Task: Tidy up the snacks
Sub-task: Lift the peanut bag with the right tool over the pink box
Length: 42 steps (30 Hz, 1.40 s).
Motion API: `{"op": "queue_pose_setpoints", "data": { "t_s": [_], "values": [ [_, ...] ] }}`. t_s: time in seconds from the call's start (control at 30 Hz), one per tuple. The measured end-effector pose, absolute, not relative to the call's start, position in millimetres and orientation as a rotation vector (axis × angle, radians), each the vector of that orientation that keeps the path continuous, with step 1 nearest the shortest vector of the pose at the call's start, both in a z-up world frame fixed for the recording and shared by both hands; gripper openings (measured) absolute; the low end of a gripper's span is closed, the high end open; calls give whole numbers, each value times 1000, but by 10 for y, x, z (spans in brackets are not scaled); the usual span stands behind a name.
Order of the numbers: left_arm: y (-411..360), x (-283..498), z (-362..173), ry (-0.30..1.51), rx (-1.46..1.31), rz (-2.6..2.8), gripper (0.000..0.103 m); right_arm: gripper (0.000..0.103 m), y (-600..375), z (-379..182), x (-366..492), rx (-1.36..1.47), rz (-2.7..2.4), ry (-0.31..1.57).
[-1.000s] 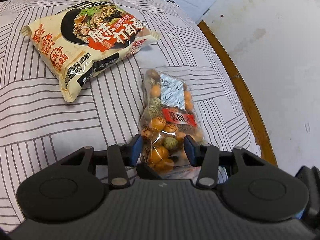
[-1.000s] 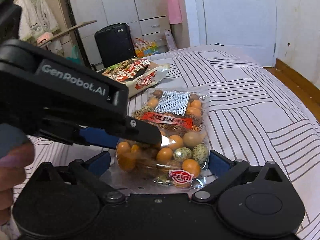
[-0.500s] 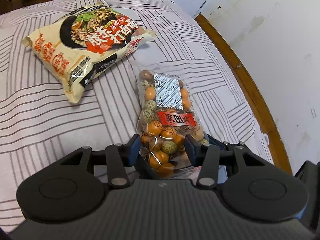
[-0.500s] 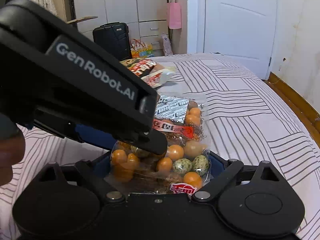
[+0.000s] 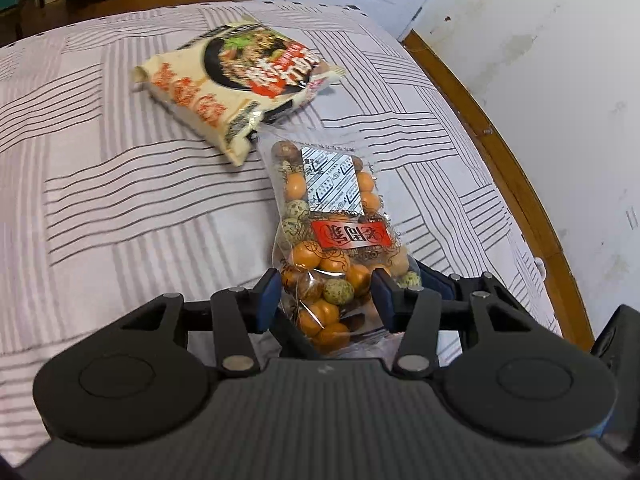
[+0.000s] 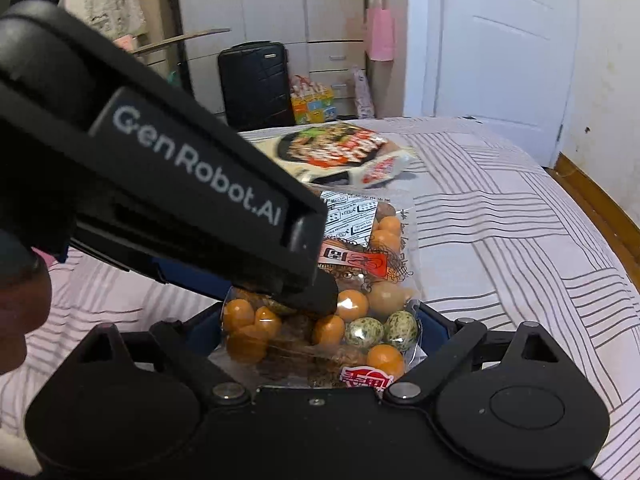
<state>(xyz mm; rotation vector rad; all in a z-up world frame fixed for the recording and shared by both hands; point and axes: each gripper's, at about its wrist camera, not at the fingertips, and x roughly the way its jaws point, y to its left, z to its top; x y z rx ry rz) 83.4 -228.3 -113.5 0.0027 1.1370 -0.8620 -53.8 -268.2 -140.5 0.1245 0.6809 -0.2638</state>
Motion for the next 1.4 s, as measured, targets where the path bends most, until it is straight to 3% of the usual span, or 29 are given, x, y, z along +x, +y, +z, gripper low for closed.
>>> {"op": "queue_pose_setpoints", "data": {
  "t_s": [0.77, 1.4],
  "values": [
    [-954, 416, -298, 1040, -67, -784, 48, 96, -1870, -574, -601, 17, -125, 684],
    [453, 886, -100, 1013, -271, -572, 48, 97, -764, -310, 75, -219, 179, 600]
  ]
}}
